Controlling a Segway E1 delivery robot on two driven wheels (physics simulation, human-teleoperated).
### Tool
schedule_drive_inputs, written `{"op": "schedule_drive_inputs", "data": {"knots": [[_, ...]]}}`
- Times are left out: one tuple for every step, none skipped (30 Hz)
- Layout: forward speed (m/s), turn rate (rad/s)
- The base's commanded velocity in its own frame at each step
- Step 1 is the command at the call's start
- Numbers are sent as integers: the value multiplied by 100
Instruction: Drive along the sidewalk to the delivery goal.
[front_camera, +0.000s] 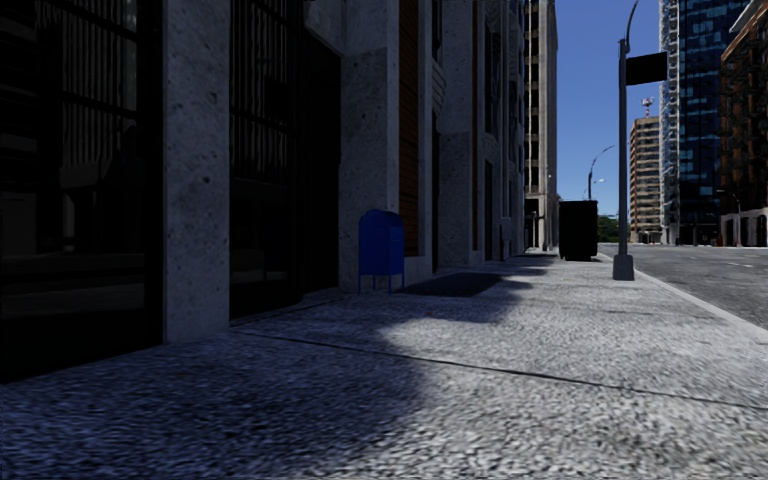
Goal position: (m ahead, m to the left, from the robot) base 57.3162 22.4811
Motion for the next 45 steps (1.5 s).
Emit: {"op": "schedule_drive_inputs", "data": {"knots": [[200,-59],[200,-59],[200,-59],[200,-59],[200,-59],[200,-59],[200,-59],[200,-59],[200,-59],[200,-59],[200,-59],[200,-59],[200,-59],[200,-59],[200,-59],[200,-59],[200,-59],[200,-59],[200,-57],[200,-3],[200,-3],[200,0],[200,0],[200,0],[200,0],[200,0],[200,0],[200,0],[200,0],[200,0],[200,0],[200,0],[200,0],[200,0],[200,0],[200,0],[200,0],[200,0],[200,0],[200,0],[200,0],[200,0],[200,0],[200,0],[200,0]]}}
